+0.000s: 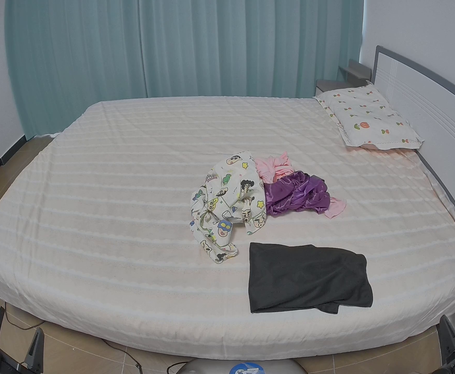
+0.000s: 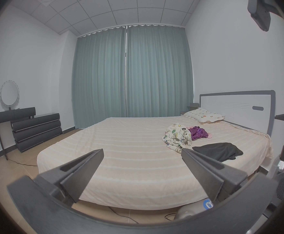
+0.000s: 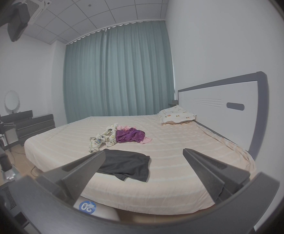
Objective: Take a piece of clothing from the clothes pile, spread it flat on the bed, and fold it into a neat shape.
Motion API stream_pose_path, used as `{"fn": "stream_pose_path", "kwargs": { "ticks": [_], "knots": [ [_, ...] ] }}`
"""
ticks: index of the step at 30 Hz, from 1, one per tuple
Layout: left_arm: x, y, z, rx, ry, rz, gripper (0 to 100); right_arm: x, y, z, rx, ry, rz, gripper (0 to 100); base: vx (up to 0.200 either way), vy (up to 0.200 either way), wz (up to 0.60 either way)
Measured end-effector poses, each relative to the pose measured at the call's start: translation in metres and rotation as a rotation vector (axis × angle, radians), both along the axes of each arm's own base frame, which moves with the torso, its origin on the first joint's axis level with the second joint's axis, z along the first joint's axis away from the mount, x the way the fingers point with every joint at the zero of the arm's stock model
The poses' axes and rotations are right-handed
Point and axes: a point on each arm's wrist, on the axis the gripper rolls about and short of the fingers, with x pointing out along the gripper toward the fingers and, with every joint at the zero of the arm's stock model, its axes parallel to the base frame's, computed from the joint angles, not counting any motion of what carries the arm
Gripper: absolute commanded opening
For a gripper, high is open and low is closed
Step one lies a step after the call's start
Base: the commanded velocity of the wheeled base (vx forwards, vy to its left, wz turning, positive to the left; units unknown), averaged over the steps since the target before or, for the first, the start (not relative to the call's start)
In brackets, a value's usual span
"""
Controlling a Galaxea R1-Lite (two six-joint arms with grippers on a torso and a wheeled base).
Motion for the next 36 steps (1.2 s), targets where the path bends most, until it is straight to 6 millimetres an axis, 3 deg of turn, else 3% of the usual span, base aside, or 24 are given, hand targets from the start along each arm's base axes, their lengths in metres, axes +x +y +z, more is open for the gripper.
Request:
{"fn": "stream_pose_path", "kwargs": {
  "ticks": [5,36],
  "knots": [
    [0.0,0.0,-0.0002,0.0,0.001,0.0,100,0.0008,0.0001,0.0036,-0.074,-0.057,0.001,100,0.0,0.0,0.0],
    [0.0002,0.0,-0.0001,-0.003,0.002,0.004,100,0.0018,-0.0005,-0.0012,-0.039,-0.025,-0.021,100,0.0,0.0,0.0]
  ]
}}
